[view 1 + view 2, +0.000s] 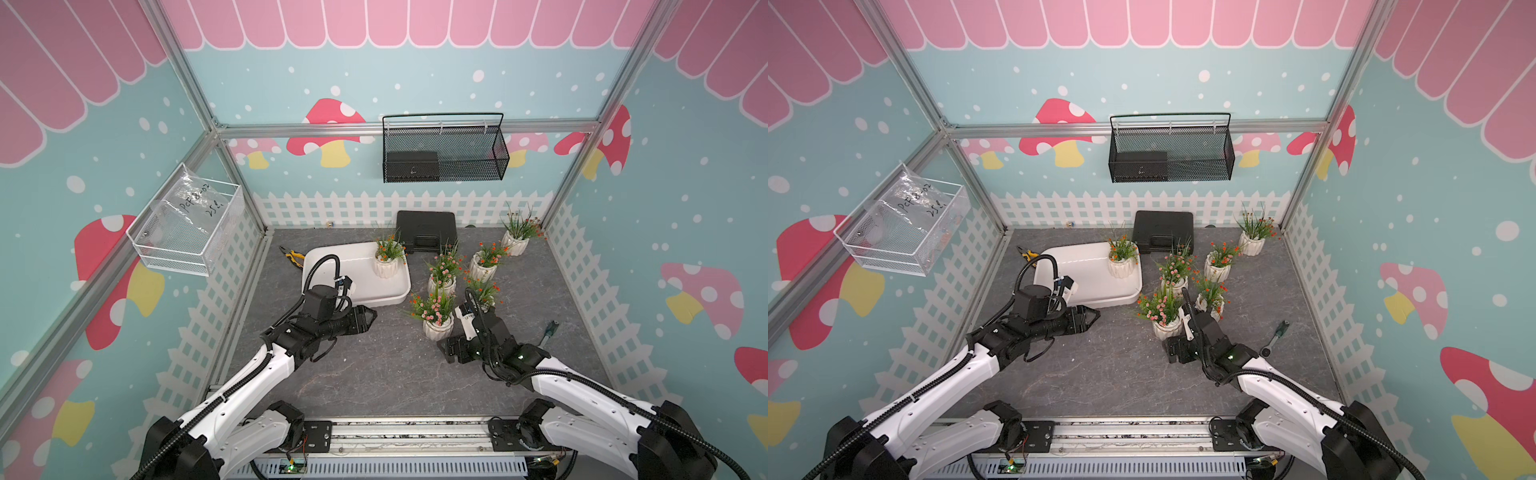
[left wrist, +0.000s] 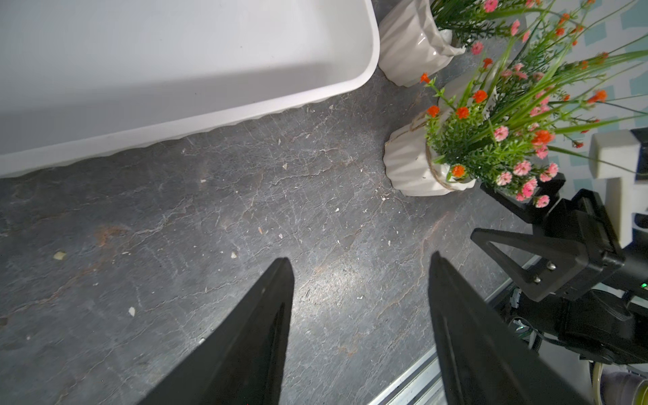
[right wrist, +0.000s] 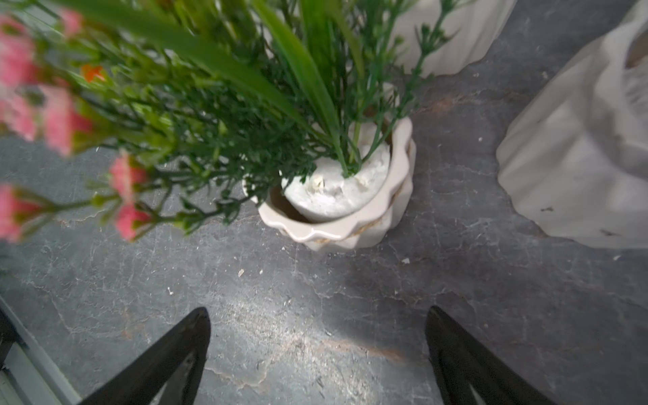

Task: Put the potted gypsophila into the storage box
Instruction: Pick up the baby's breath potted plant from the center of the board.

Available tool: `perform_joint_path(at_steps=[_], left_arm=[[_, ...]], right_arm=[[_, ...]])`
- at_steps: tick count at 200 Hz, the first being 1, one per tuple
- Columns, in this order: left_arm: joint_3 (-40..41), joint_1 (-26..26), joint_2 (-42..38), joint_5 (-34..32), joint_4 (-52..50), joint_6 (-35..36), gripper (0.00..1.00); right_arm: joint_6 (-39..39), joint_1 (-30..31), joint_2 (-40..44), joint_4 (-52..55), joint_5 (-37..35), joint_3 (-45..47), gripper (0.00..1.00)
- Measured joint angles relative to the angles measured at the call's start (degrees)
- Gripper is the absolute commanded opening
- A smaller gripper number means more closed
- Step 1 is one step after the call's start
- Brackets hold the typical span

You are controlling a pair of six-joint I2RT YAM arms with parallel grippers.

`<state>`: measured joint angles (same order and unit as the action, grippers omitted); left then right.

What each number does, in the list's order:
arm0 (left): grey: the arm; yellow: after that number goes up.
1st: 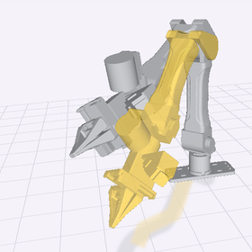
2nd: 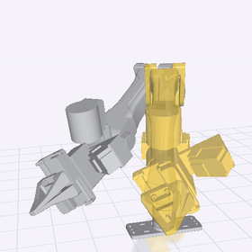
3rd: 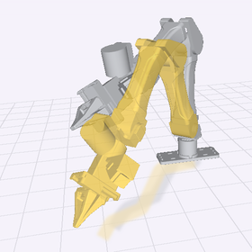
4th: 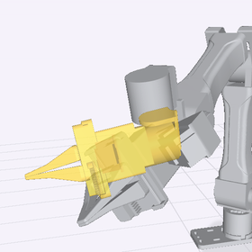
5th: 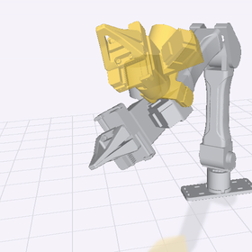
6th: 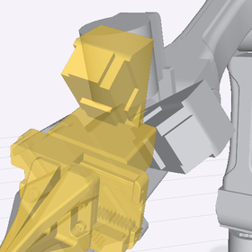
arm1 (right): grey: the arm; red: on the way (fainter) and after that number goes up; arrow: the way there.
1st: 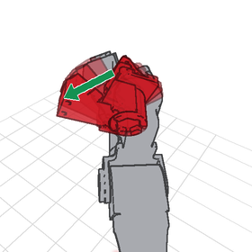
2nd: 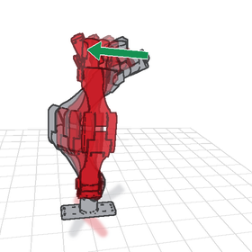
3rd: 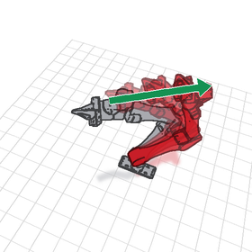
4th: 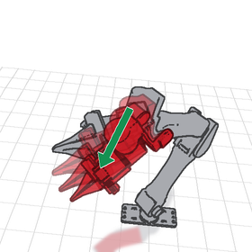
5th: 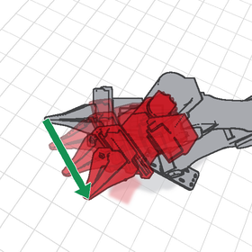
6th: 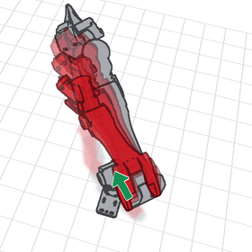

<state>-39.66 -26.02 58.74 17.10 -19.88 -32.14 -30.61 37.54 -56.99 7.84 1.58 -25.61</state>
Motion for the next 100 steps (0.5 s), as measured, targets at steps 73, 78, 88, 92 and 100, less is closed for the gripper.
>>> perform_joint_path(at_steps=[73, 78, 88, 92, 100], left_arm=[[4.92, 0.0, -2.97, 1.16, 4.24, 0.2, 0.63], [5.22, 0.0, -3.37, 1.16, 4.52, 0.2, 0.63], [5.55, 0.0, -4.04, 1.16, 4.92, 0.2, 0.63], [5.57, 0.0, -4.24, 1.16, 5.03, 0.2, 0.63], [5.62, 0.0, -4.59, 1.16, 5.42, 0.2, 0.63]], right_arm=[[5.64, 0.02, -5.6, -11.06, -3.89, 2.45, 1.0], [5.9, 0.02, -5.97, -11.65, -4.02, 2.64, 0.99], [6.47, 0.02, -6.58, -12.98, -4.2, 3.04, 1.0], [6.67, 0.02, -6.75, -13.55, -4.2, 3.19, 1.0], [7.02, 0.02, -7.13, -14.86, -4.17, 3.54, 0.99]])
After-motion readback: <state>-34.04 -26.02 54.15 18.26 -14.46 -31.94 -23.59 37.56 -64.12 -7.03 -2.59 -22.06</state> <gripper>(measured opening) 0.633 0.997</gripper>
